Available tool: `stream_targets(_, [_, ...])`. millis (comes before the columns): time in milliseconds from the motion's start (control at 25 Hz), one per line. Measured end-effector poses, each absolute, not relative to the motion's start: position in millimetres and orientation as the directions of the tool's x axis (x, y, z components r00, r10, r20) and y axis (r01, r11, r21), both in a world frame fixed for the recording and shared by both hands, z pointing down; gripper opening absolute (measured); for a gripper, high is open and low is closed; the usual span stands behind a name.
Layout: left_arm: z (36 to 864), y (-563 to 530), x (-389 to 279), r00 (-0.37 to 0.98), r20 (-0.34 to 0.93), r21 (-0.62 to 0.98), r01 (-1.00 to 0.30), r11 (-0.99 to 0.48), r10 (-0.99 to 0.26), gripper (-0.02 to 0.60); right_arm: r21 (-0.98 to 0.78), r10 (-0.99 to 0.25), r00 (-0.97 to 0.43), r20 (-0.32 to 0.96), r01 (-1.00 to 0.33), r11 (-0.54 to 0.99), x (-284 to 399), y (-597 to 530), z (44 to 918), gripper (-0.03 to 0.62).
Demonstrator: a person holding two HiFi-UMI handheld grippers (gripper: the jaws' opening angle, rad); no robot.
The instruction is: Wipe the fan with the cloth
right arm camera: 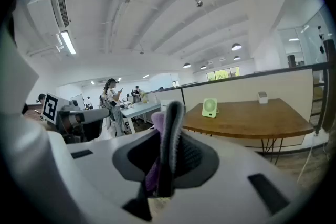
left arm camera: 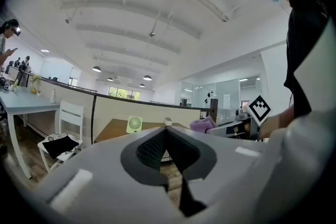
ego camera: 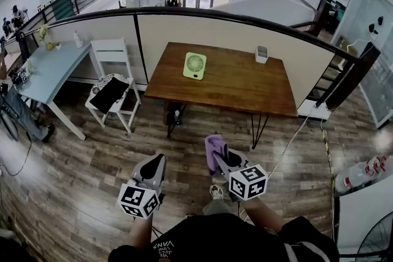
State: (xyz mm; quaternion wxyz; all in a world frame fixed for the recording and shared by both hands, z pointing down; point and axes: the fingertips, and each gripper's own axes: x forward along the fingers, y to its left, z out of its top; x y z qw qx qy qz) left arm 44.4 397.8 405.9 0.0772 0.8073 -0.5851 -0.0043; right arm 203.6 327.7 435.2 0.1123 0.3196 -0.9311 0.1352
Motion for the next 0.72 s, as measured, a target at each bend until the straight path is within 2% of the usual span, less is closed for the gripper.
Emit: stream_targets(720, [428,303,25,0.310,0.128,0.186,-0.941,-0.284,-0.942,0.011,-0.220,-0.531,-0.790,0.308,-0.602,0.768,176,234,445,0.084])
